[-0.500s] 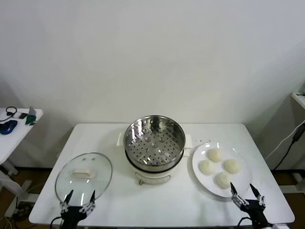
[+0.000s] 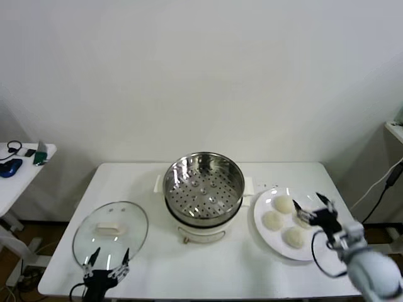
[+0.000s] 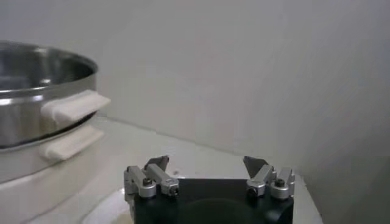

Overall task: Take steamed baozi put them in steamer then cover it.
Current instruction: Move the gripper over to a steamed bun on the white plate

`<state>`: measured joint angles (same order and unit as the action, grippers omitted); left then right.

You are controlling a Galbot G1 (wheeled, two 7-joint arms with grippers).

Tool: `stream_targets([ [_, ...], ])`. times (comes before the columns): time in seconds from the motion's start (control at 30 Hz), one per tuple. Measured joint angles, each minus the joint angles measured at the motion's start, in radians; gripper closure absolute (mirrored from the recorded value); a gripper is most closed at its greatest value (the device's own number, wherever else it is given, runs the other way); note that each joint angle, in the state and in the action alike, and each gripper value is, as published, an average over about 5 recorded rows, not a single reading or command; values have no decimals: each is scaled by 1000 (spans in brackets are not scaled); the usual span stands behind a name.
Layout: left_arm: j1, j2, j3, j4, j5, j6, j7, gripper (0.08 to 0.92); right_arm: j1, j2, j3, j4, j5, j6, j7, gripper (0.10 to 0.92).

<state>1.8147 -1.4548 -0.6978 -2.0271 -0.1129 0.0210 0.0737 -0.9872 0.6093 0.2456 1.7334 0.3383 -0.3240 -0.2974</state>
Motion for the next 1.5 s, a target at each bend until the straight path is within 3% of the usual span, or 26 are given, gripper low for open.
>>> stream_targets([
  [0.23, 6, -2, 4, -5, 7, -9, 3, 177, 466, -136, -466, -183, -112, 104, -335, 203],
  [0.53, 5, -9, 16, 2, 17, -20, 10, 177, 1050, -120, -1058, -359, -133, 199, -622, 203],
  [0.87, 2, -11, 15, 15, 24, -23, 13, 177, 1349, -13, -1430, -511, -127, 157, -678, 203],
  [1.5, -7, -29, 17, 50, 48, -22, 17, 177, 1209, 183, -1437, -743, -143, 145, -679, 203],
])
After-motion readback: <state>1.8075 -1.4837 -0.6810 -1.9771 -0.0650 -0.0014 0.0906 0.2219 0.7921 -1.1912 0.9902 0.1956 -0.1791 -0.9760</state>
